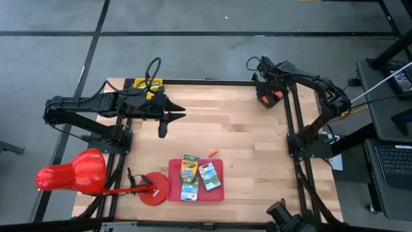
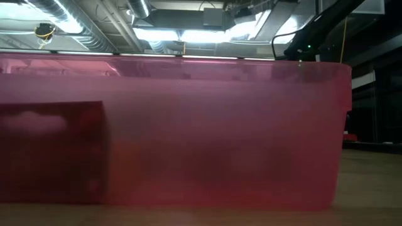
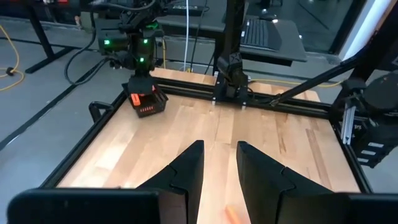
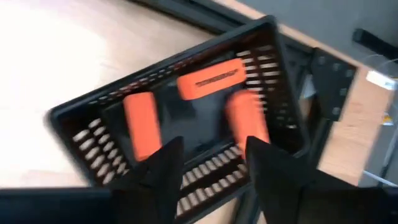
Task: Pick & Place School Supplies
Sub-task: Put the orange eraser into the black bin, then return to Home Position
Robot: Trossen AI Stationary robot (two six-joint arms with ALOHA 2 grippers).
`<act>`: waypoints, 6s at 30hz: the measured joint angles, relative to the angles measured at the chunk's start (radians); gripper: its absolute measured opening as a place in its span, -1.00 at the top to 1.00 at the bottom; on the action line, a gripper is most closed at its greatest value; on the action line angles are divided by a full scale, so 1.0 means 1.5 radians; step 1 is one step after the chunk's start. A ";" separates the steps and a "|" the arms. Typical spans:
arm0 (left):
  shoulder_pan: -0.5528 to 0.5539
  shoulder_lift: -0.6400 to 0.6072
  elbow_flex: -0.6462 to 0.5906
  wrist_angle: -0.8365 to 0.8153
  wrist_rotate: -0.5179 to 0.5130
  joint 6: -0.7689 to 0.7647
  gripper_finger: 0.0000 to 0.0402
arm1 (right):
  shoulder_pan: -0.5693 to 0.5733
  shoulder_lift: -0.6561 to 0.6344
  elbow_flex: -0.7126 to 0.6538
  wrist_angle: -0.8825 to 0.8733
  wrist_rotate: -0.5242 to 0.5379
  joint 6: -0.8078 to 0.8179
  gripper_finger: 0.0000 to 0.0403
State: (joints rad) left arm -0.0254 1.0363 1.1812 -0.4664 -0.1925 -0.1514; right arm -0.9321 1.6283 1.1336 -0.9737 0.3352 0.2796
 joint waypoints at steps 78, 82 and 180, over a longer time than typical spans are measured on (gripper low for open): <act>-0.072 -0.195 -0.335 0.241 -0.070 -0.120 0.65 | 0.238 -0.298 -0.310 0.622 -0.435 0.008 0.83; -0.040 -0.254 -0.512 0.437 -0.070 -0.187 0.72 | 0.195 -0.395 -0.433 0.676 -0.375 0.075 0.83; 0.001 -0.675 -0.782 0.348 -0.063 0.074 0.87 | 0.098 -0.572 -0.546 0.950 -0.571 0.176 0.03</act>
State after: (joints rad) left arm -0.0235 0.0231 0.0090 0.0561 -0.2869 -0.0402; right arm -0.7847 0.7696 0.3140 0.4517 -0.5211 0.5436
